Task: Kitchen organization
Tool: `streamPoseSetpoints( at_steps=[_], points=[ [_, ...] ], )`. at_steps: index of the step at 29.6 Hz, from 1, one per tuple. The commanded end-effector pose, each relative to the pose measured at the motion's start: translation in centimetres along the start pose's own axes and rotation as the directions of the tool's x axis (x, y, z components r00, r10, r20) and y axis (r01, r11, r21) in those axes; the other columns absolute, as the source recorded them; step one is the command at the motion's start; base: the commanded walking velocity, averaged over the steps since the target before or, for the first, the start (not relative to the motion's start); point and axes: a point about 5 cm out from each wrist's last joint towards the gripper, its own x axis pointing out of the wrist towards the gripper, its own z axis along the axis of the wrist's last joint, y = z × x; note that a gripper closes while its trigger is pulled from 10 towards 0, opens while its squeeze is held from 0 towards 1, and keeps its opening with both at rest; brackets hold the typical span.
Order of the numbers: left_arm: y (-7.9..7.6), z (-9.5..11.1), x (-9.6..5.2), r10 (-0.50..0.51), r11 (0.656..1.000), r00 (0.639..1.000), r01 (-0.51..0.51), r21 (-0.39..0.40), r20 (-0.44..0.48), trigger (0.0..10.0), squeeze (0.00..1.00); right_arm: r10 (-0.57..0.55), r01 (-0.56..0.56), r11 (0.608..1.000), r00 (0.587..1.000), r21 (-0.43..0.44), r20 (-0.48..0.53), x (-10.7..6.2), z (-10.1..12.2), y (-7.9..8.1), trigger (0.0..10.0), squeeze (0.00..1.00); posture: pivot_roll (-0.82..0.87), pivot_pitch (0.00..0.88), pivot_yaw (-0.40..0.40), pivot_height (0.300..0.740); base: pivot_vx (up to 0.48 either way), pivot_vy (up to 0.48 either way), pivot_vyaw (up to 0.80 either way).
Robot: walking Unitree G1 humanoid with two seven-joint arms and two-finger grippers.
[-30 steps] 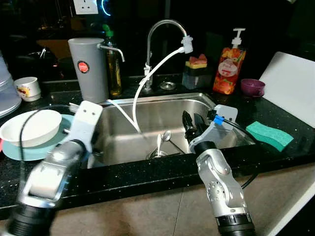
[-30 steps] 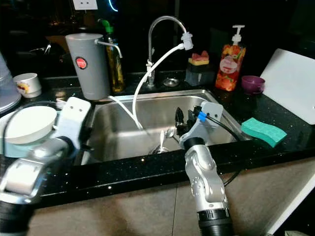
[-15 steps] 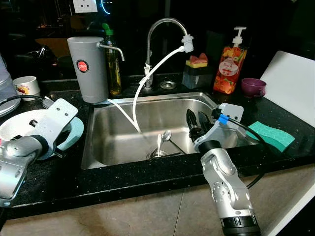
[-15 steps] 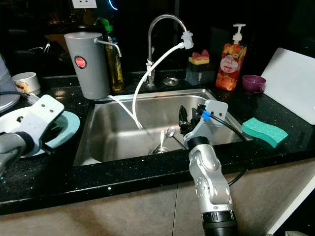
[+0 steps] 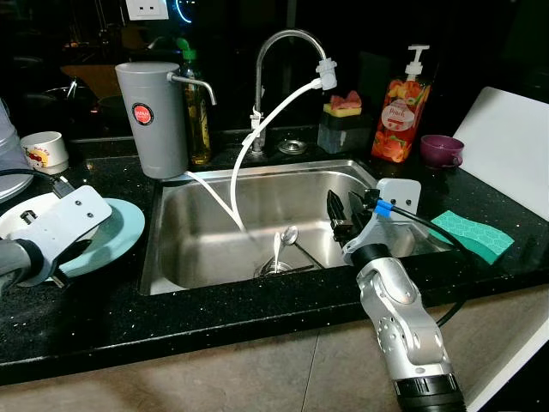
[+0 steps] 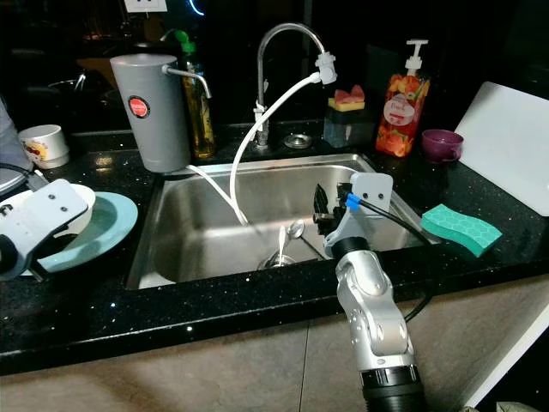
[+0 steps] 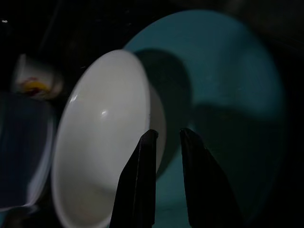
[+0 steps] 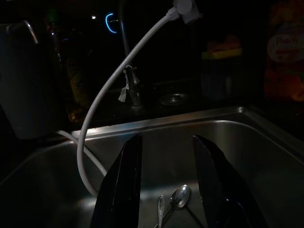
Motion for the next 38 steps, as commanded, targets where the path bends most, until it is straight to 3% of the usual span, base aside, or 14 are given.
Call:
streamPoseSetpoints(
  at_steps=[1, 21, 35, 36, 38],
  points=[
    [0.7, -0.3, -0.3, 0.012, 0.999, 1.000, -0.011, 0.035, -0.015, 10.0, 0.00, 0.009, -0.009, 1.000, 1.000, 0.004, 0.029, 0.0, 0.6, 0.5, 10.0, 0.00, 0.20, 0.090, -0.019, 0.740, 0.000, 0.000, 0.00],
    [2.2, -1.0, -0.3, 0.080, 0.995, 0.996, -0.078, 0.058, -0.029, 10.0, 0.00, 0.006, -0.007, 0.999, 1.000, 0.033, 0.019, -0.1, 0.2, 0.8, 10.0, 0.00, 0.21, 0.090, -0.021, 0.740, 0.000, 0.000, 0.00],
    [1.8, -0.9, 0.1, 0.055, 0.998, 0.998, -0.055, 0.025, -0.009, 10.0, 0.01, 0.018, -0.019, 0.998, 1.000, 0.052, 0.013, 0.0, 0.2, 1.1, 10.0, 0.00, 0.19, 0.088, -0.023, 0.740, 0.000, 0.000, 0.00],
    [1.6, -0.8, 0.2, 0.050, 0.999, 0.999, -0.049, 0.021, -0.006, 10.0, 1.00, 0.020, -0.021, 0.999, 1.000, 0.050, 0.014, 0.0, 0.2, 1.1, 10.0, 0.00, 0.19, 0.088, -0.023, 0.740, 0.000, 0.000, 0.00],
    [1.5, -0.8, 0.3, 0.045, 0.999, 0.999, -0.044, 0.018, -0.003, 10.0, 1.00, 0.020, -0.021, 0.999, 1.000, 0.047, 0.016, -0.1, 0.3, 1.0, 10.0, 0.00, 0.19, 0.088, -0.023, 0.740, 0.000, 0.000, 0.00]
  ],
)
